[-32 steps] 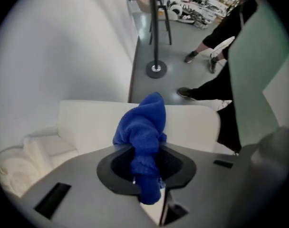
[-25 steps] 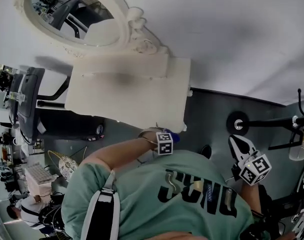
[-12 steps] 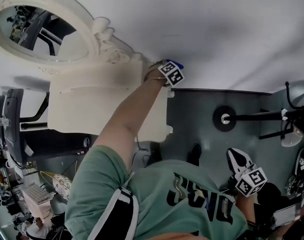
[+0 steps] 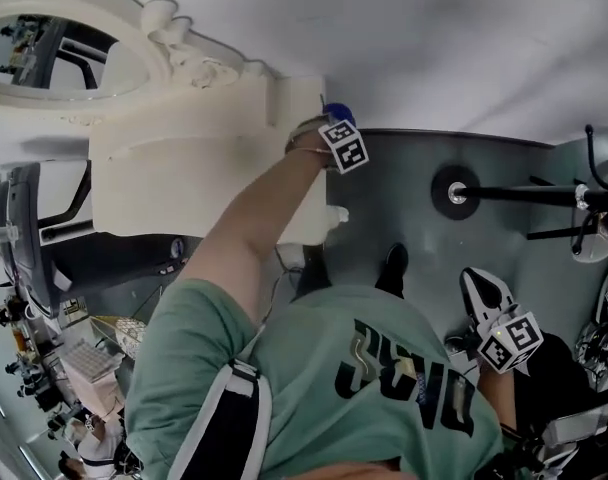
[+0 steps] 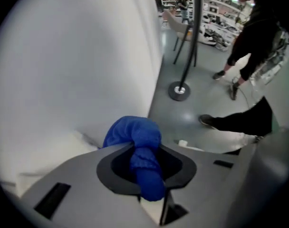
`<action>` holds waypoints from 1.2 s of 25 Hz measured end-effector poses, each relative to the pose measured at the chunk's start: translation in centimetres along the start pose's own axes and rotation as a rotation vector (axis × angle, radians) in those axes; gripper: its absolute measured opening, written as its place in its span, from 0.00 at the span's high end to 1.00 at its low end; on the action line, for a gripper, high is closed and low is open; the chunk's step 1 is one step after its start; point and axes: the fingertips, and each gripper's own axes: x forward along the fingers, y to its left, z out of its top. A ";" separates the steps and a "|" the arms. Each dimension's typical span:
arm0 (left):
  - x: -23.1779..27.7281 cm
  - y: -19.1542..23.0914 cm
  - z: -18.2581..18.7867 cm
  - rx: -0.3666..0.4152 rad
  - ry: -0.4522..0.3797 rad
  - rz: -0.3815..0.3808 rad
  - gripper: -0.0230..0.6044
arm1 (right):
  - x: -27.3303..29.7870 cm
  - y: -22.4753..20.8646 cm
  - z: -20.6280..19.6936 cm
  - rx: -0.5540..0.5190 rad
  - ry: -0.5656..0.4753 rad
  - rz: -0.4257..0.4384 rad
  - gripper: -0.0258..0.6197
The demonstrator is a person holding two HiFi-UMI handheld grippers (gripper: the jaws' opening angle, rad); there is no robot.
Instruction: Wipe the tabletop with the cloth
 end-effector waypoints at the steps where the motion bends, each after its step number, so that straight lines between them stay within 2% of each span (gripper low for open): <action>1: 0.0 -4.9 -0.8 0.059 -0.002 -0.031 0.80 | -0.1 0.3 0.2 -0.015 -0.003 0.021 0.94; 3: -1.8 -13.2 -3.0 0.157 -0.008 -0.043 0.80 | -0.3 0.6 0.9 -0.051 -0.002 0.062 0.94; 4: -3.4 -16.0 -3.9 0.147 -0.025 -0.058 0.80 | -0.5 0.6 1.4 -0.071 0.000 0.081 0.94; 7: -7.2 -21.6 -5.0 -0.004 -0.106 -0.149 0.80 | -1.3 0.7 2.5 -0.118 0.010 0.120 0.94; 9: -8.8 -25.5 -6.0 -0.061 -0.115 -0.212 0.80 | -1.9 1.2 3.0 -0.145 0.011 0.145 0.94; 11: -9.3 -29.9 -9.0 -0.104 -0.056 -0.279 0.81 | -2.4 1.9 3.7 -0.180 0.006 0.169 0.94; 13: -9.1 -34.3 -14.8 -0.168 0.060 -0.337 0.81 | -2.9 2.2 4.1 -0.208 0.004 0.189 0.94; 16: -10.6 -38.0 -23.2 -0.314 0.184 -0.364 0.81 | -3.0 2.3 4.1 -0.227 0.003 0.217 0.94; 17: -11.6 -38.1 -24.7 -0.375 0.188 -0.352 0.80 | -2.8 2.5 4.3 -0.232 -0.002 0.227 0.94; 19: -13.9 -36.3 -26.0 -0.508 0.136 -0.289 0.80 | -1.9 3.7 5.2 -0.250 -0.015 0.259 0.94; 22: -18.0 -29.2 -25.7 -0.710 -0.058 -0.135 0.80 | 1.1 7.0 7.1 -0.305 -0.038 0.333 0.94; 24: -21.2 -23.8 -25.5 -0.803 -0.209 -0.046 0.80 | 3.3 9.7 8.4 -0.333 -0.057 0.371 0.94; 27: -25.9 -16.3 -27.3 -0.851 -0.416 0.054 0.80 | 7.6 14.5 10.0 -0.366 -0.067 0.395 0.94; 30: -28.9 -9.4 -32.1 -0.866 -0.604 0.096 0.80 | 13.8 20.6 11.1 -0.409 -0.070 0.386 0.94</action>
